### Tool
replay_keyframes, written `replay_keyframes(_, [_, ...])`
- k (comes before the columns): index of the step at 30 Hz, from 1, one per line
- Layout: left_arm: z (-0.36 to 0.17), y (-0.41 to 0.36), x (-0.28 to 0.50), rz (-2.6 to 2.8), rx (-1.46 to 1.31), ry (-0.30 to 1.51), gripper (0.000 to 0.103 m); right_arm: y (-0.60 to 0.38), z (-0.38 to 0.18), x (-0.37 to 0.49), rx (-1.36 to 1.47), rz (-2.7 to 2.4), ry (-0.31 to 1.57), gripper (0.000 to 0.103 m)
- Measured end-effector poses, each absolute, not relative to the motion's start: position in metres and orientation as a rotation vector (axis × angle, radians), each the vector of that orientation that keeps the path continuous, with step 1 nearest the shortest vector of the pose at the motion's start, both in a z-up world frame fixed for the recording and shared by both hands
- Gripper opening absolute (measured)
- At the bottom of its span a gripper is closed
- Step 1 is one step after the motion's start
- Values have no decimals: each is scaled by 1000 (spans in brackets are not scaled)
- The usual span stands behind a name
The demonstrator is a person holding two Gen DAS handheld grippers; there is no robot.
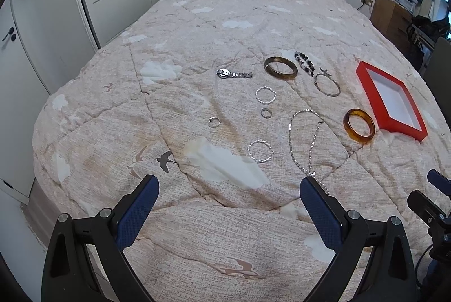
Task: Organize jewelry
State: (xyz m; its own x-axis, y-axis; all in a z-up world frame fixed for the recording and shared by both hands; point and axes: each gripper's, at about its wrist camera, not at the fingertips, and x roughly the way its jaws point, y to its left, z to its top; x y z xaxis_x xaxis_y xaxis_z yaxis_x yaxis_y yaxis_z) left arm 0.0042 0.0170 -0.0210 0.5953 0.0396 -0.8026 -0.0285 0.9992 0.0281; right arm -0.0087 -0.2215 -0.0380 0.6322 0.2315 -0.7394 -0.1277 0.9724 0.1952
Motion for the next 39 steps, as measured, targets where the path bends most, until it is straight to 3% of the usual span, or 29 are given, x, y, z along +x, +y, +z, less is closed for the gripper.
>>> replay_keyframes(22, [-21, 8, 4, -7, 6, 953, 89, -223, -36, -7, 116, 248, 863, 99])
replay_keyframes(39, [-34, 5, 18, -17, 8, 976, 88, -228, -42, 5, 97, 284, 892, 99])
